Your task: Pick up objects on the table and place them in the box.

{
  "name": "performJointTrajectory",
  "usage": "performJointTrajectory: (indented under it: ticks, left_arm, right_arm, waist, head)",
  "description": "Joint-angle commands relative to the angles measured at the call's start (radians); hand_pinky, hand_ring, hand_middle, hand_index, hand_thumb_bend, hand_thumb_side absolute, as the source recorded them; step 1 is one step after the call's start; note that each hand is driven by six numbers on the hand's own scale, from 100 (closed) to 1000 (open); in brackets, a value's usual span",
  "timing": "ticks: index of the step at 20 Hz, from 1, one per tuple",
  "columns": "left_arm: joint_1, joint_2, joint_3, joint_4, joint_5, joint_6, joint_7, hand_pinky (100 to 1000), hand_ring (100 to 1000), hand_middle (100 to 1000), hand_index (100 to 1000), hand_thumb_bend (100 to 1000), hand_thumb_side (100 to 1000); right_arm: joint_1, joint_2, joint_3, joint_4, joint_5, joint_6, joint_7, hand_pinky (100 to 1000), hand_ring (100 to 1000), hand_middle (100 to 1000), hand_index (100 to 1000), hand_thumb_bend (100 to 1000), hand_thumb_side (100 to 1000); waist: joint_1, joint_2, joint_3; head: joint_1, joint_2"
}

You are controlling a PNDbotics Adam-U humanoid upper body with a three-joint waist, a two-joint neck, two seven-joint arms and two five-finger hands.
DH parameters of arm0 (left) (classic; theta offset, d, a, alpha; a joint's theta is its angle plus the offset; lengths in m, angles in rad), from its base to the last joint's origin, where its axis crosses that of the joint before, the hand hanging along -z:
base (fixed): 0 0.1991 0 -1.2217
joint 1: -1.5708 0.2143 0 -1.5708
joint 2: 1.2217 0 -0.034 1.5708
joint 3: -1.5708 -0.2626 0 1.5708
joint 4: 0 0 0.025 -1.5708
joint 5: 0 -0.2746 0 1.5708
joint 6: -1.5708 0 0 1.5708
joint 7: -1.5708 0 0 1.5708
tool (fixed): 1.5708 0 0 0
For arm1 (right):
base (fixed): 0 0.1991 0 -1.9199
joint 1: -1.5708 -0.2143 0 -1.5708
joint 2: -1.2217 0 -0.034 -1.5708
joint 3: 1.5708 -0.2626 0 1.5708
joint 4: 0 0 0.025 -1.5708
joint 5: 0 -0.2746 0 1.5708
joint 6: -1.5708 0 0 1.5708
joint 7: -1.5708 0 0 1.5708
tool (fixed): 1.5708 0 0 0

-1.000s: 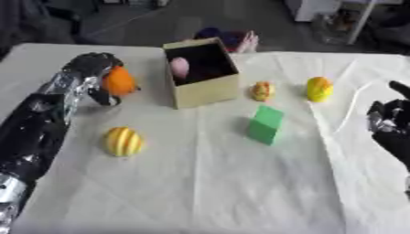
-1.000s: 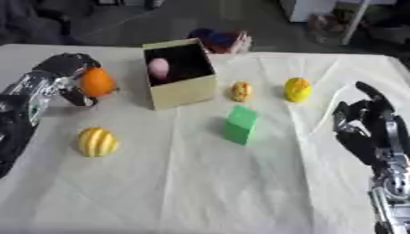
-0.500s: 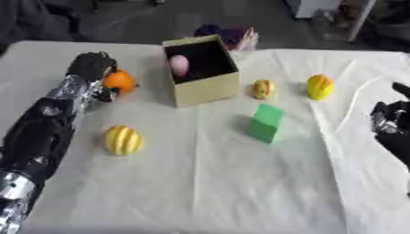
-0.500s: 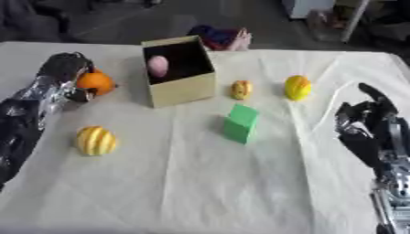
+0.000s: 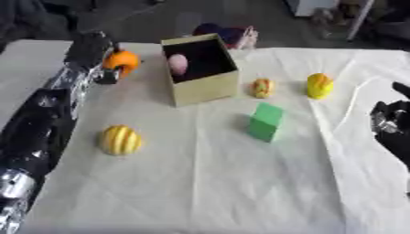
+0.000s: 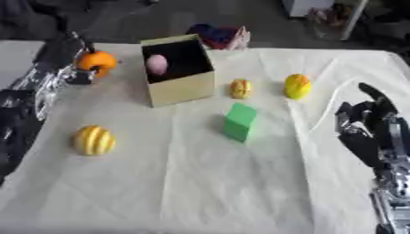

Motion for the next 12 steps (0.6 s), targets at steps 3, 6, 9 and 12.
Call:
performJointTrajectory:
  ticks: [3,6,9,12]
  left_arm:
    - [-0.049,0.016,-0.102,-0.142,0.135,-0.111,-0.092,679,476,426,610,234,115]
    - [-0.051,-0.016,-0.156,-0.156,0.127,-0.165,-0.147,692,499,457,635,269,131]
    - [-0.048,-0.050,-0.182,-0.147,0.095,-0.195,-0.175,700,517,479,657,289,139]
    - [-0.042,-0.070,-0.187,-0.119,0.064,-0.211,-0.204,745,621,606,758,408,137]
  right_arm:
    - [-0.008,-0.016,-0.001,-0.011,-0.004,-0.002,0.004,737,424,437,893,100,173]
    - [-0.010,-0.016,-0.001,-0.010,-0.005,-0.004,0.007,737,424,437,893,100,174]
    - [-0.011,-0.014,0.000,-0.011,-0.006,-0.004,0.009,737,425,437,893,100,175]
    - [-0.013,-0.011,0.001,-0.011,-0.007,-0.005,0.011,737,425,437,892,100,187]
  waist:
    - [-0.003,-0.002,-0.007]
    - [-0.003,-0.001,-0.013]
    - [-0.003,0.001,-0.021]
    - [-0.003,0.004,-0.027]
  head:
    - [0.006,-0.003]
    - [0.010,-0.003]
    - [0.014,-0.003]
    - [0.017,-0.003]
